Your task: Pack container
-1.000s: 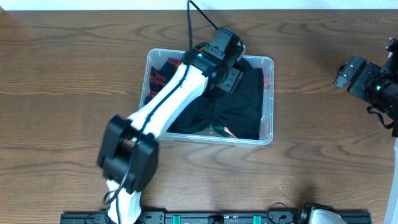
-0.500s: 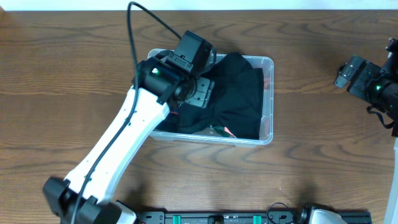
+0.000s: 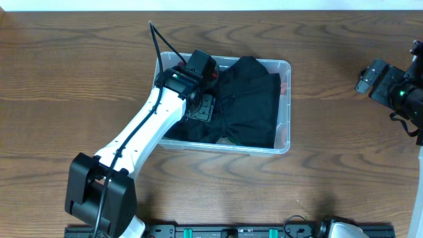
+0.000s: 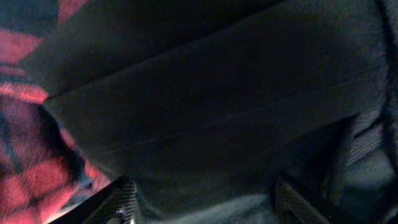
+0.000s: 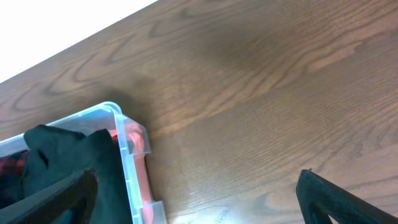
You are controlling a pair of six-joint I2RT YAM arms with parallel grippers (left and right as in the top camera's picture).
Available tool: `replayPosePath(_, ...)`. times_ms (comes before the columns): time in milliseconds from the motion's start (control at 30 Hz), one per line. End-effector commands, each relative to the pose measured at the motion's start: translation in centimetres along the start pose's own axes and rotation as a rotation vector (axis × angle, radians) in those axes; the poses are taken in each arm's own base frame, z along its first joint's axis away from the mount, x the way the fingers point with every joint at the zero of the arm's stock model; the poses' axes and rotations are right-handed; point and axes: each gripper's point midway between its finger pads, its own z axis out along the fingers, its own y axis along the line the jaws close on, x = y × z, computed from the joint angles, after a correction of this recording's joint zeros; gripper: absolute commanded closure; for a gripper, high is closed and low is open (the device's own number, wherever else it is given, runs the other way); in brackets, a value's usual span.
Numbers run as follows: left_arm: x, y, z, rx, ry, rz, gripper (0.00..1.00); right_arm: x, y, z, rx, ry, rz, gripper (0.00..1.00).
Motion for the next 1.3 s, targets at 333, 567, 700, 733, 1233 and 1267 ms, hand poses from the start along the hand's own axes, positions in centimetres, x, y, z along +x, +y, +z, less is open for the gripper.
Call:
replayPosePath(333, -0.9, 5.6, -22.7, -0.098, -0.502, -0.128, 0.29, 0.0, -0.1, 0.1, 0.003, 0.002, 0.007, 0.01)
replayPosePath(567, 8.6, 11.5, -28.8, -0.224, -0.614, -0.331, 0.23, 0.0, -0.1, 0.1, 0.003, 0.002, 0.007, 0.01)
replayPosePath(700, 13.6, 13.7, -28.9, -0.257, -0.617, -0.469, 0.14, 0.0, -0.1, 0.1, 0.003, 0.003, 0.007, 0.01)
replayPosePath(733, 14.6, 14.1, -28.8, -0.260, -0.625, -0.512, 0.13, 0.0, -0.1, 0.1, 0.003, 0.002, 0.007, 0.01)
replayPosePath(1233, 21.3, 15.1, -25.4, -0.228, -0.619, -0.527, 0.02, 0.0, -0.1, 0.1, 0.003, 0.003, 0.007, 0.01)
replayPosePath(1267, 21.1, 15.1, -25.5, -0.233, -0.624, -0.497, 0.02, 0.0, -0.1, 0.1, 0.003, 0.002, 0.007, 0.01)
